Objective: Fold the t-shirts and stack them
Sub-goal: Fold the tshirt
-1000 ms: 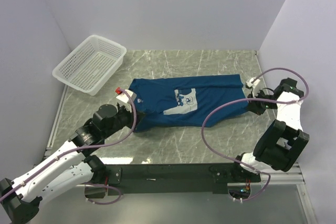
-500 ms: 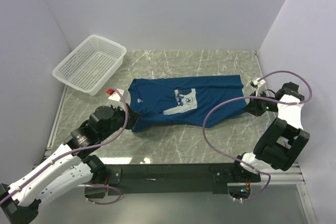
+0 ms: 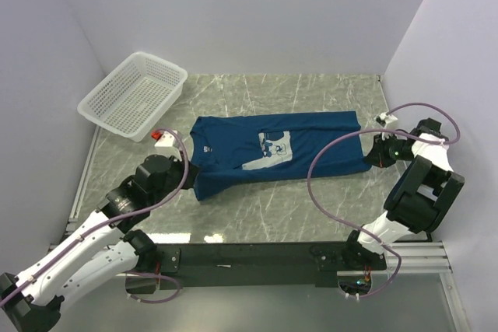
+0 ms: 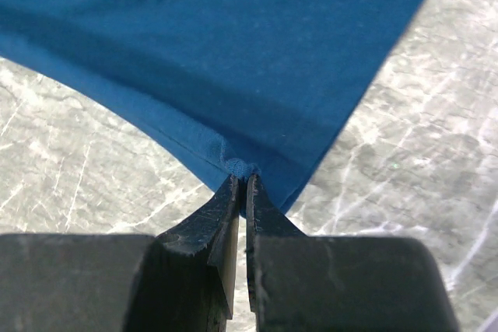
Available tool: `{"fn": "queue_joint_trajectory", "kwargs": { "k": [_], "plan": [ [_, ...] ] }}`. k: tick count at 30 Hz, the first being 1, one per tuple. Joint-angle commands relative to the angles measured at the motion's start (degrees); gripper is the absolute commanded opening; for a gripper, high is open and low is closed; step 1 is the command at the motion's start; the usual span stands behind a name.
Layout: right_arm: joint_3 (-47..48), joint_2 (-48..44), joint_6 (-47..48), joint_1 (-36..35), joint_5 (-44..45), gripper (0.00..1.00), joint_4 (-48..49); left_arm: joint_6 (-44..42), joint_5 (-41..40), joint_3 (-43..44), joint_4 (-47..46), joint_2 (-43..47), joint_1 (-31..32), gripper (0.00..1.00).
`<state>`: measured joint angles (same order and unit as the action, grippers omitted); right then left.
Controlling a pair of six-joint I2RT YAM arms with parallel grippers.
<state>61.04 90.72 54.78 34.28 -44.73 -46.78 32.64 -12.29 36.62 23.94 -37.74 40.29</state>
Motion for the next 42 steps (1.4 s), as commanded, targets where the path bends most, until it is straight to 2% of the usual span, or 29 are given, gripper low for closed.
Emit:
{"fn": "queue_joint_trajectory", "kwargs": {
  "k": [1, 4, 9, 19, 29, 42],
  "plan": [
    [3.8, 1.8, -2.7, 0.4, 1.0, 0.0, 1.7, -0.5, -0.5, 2.5, -1.5, 0.2, -1.4, 0.01],
    [5.0, 3.0, -2.3, 0.4, 0.8, 0.0, 0.6, -2.4, 1.7, 2.7, -3.0, -0.7, -2.1, 0.01],
    [5.7, 3.4, 0.8, 0.6, 0.0, 0.0, -2.0, -9.4, 11.8, 3.1, -7.3, -3.2, -2.3, 0.01],
    [6.8, 2.4, 4.8, 3.2, -1.1, 0.0, -6.1, -19.0, 21.8, 8.3, -6.3, -13.9, -2.4, 0.01],
    [8.0, 5.3, 5.5, 4.2, 1.2, 0.0, -6.4, -23.7, 23.0, 13.2, -6.3, -21.4, -2.5, 0.01],
    [12.2, 10.1, 4.6, 2.4, 0.7, 0.0, -7.9, -26.9, 20.5, 16.6, -5.8, -24.6, -5.2, 0.01]
  ]
}}
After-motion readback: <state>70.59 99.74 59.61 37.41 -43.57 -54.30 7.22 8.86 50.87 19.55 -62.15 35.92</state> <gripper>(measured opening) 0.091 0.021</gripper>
